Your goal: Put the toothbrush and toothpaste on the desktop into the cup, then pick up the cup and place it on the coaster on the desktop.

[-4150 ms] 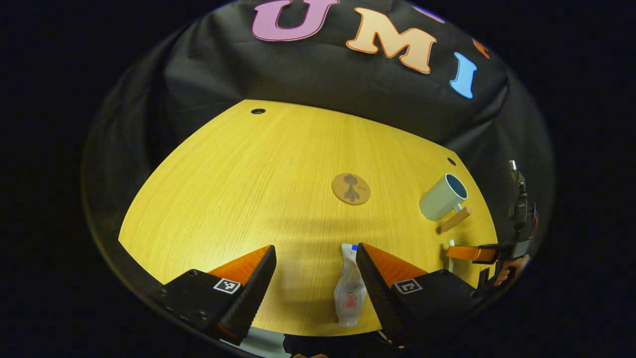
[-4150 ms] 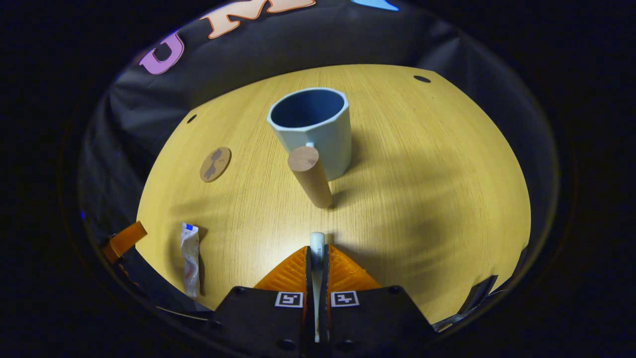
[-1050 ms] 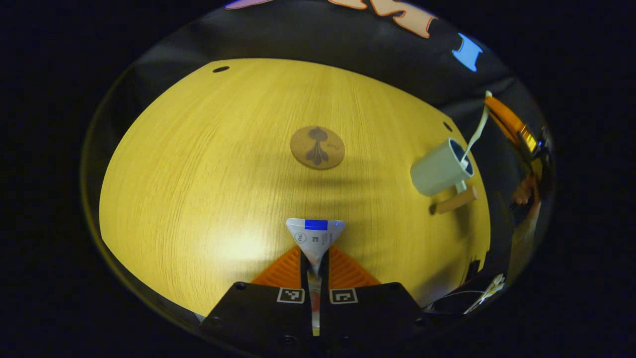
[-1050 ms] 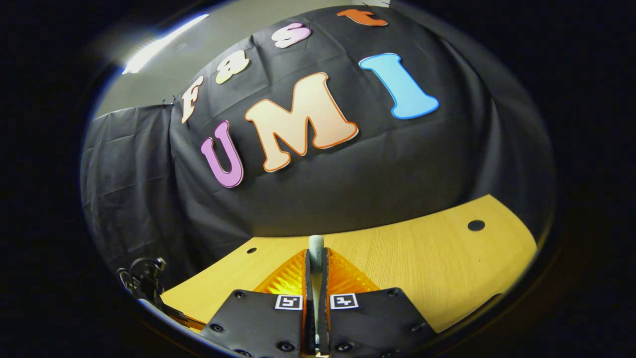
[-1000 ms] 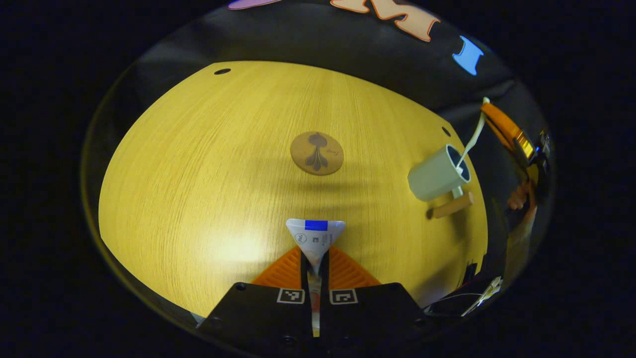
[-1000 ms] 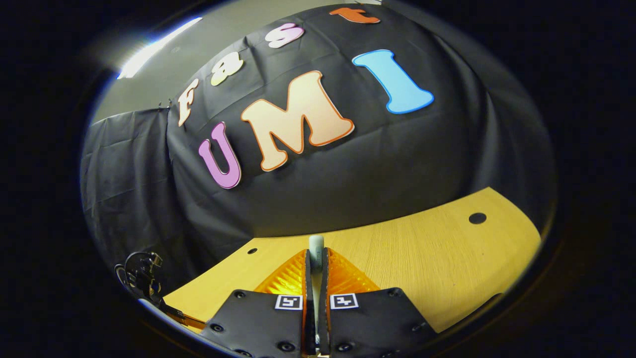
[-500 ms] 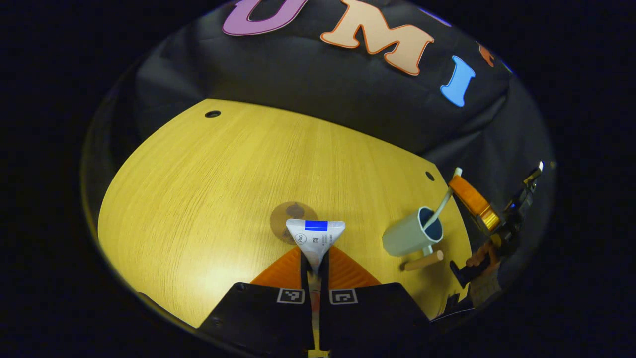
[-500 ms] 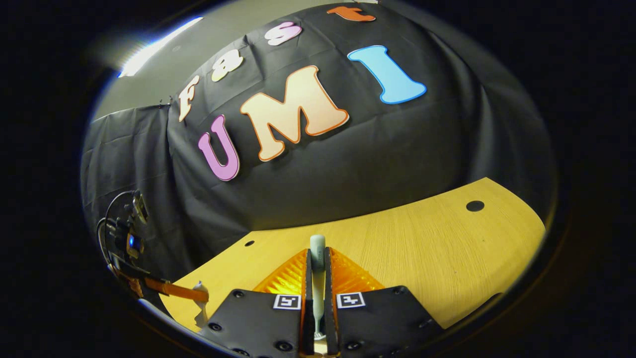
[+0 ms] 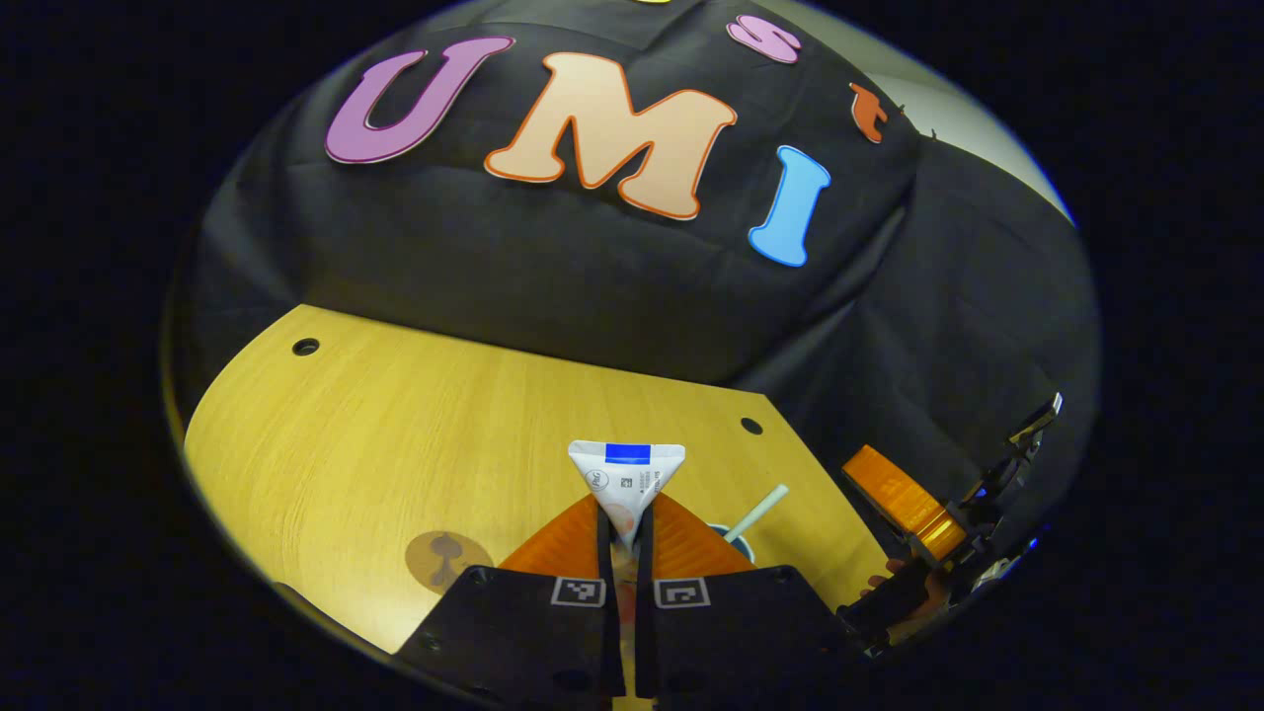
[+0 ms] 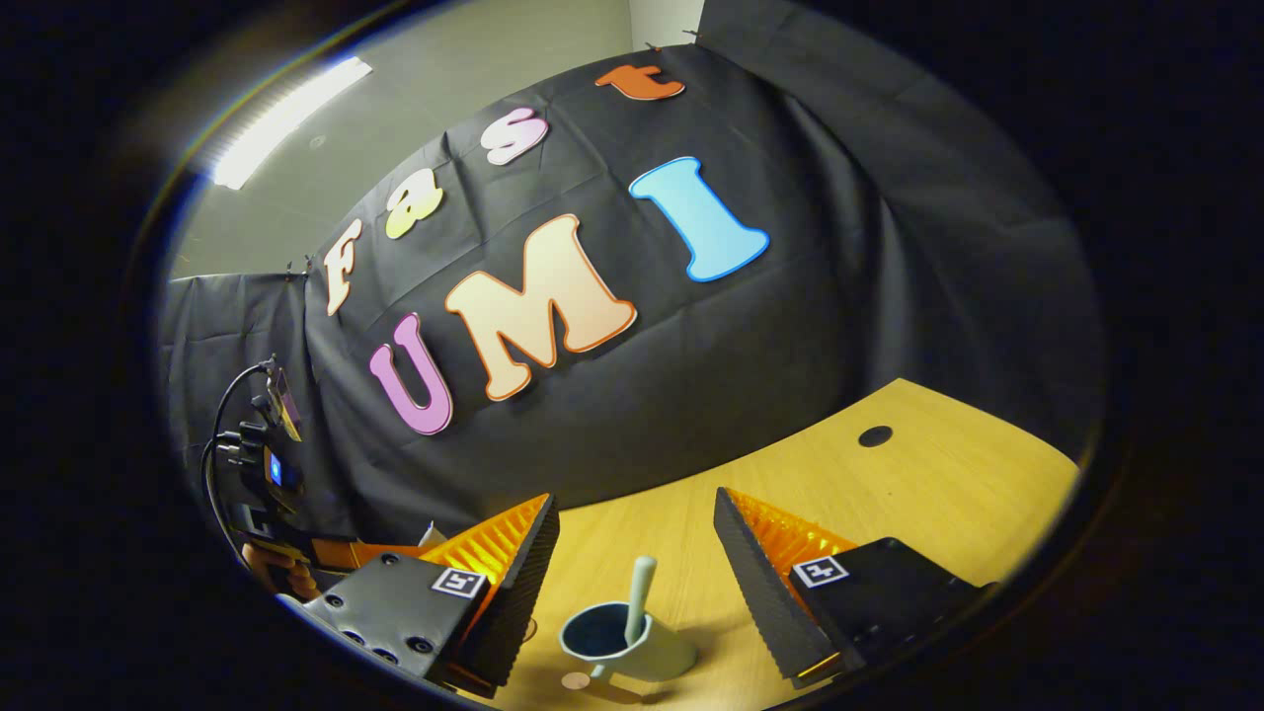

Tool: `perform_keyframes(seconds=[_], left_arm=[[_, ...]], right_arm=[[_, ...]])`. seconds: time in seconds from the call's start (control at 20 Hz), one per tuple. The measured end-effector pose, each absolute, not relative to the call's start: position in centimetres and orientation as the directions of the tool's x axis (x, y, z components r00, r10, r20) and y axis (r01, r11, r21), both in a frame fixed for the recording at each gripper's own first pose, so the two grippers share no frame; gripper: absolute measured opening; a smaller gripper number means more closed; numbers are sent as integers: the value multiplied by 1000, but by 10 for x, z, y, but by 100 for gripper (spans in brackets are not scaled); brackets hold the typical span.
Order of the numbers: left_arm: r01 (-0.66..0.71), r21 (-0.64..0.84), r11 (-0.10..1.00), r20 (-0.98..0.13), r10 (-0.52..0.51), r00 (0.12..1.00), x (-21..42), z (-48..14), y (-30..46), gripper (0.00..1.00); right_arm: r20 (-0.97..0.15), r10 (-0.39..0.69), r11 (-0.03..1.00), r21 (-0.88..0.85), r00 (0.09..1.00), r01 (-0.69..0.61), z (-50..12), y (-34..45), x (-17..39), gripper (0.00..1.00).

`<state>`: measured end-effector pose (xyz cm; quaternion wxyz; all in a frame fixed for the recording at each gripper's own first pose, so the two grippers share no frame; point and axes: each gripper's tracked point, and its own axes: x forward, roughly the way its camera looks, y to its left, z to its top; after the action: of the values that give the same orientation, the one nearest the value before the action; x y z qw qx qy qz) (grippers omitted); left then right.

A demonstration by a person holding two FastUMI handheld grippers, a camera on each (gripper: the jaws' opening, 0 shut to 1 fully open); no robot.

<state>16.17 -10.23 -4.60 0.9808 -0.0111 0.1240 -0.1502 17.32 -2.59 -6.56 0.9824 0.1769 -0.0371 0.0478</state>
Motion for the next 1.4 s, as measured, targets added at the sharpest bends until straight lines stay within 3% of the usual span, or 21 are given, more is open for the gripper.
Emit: perform_keyframes(seconds=[0.3, 0.65, 1.3, 1.35, 1.4], left_arm=[[387, -51, 921, -123, -390, 913, 189, -36, -166, 3], [430, 83, 899, -104, -422, 901, 202, -71, -190, 4], [387, 90, 918, -84, -380, 921, 201, -98, -187, 6], [381, 90, 920, -84, -374, 924, 200, -99, -185, 8], [382, 89, 920, -84, -376, 923, 197, -98, -184, 11]], right_arm=[[107, -94, 913, 406, 990, 43, -59, -93, 118, 96], [103, -205, 902, 405, 973, 147, -66, -147, 74, 97], [34, -193, 910, 380, 981, 166, -88, -149, 59, 97], [36, -187, 913, 376, 982, 160, -87, -148, 60, 91], [38, -180, 917, 369, 983, 153, -86, -146, 61, 97]])
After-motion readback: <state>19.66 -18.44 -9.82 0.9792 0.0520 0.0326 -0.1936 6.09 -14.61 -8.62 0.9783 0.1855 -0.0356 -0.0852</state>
